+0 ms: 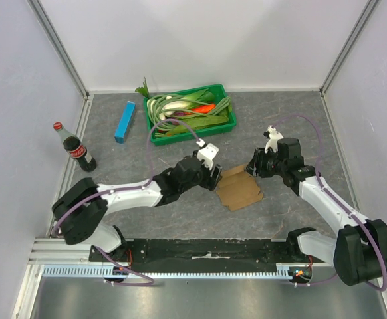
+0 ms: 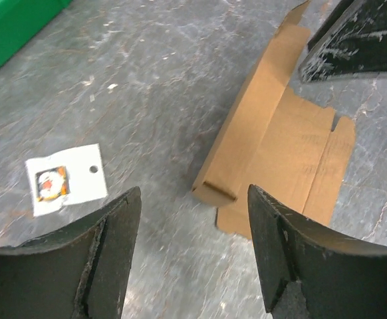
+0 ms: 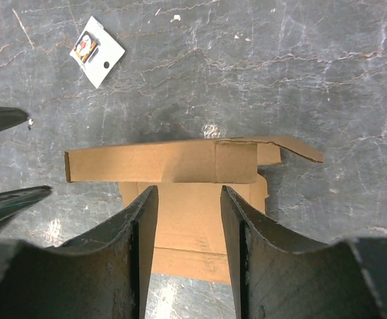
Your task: Fold the paper box
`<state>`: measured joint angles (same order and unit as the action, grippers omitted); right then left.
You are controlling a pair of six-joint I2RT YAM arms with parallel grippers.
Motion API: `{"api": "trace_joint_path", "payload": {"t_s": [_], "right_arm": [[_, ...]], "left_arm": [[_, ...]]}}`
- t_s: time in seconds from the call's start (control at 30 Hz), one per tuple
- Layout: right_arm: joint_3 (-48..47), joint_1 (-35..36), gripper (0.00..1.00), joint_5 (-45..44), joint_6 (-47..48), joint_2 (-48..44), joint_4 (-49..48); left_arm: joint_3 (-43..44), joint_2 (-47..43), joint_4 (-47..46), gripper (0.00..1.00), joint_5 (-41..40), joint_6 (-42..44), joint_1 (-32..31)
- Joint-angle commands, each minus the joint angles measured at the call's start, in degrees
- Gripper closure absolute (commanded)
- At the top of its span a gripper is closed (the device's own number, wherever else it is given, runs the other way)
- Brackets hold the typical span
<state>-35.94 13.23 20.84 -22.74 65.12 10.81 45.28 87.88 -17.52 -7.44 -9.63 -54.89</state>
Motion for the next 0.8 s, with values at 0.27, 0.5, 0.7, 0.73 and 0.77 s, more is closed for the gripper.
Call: {"api": "trace_joint_path", "payload": {"t_s": [0.27,0.5,0.7,0.73,0.77], "right_arm": [[-8.5,1.5,0.44,-5.2,1.2,1.0,4.8],[-9.3,2.3,0.45,-5.0,1.8,4.7,5.5],[-8.1,2.7,0.45,-4.8,1.3,5.6,3.7],[-8.0,2.8,0.45,-4.5,1.2,6.0,3.4],[-7.9,2.8,0.45,-4.3,0.9,6.2,3.2]], "left_arm": [[-8.5,-2.6,-8.7,0.37,-16.3,-9.8,-6.3],[-5.1,3.7,-10.0,0.32,-23.3,-10.4,-10.3],[-2.7,8.6,-13.1,0.37,-25.0,-8.9,-10.4],[-2.6,9.7,-13.4,0.38,-25.1,-9.0,-10.4],[-2.4,9.9,-14.1,0.4,-25.3,-8.9,-10.4]]}}
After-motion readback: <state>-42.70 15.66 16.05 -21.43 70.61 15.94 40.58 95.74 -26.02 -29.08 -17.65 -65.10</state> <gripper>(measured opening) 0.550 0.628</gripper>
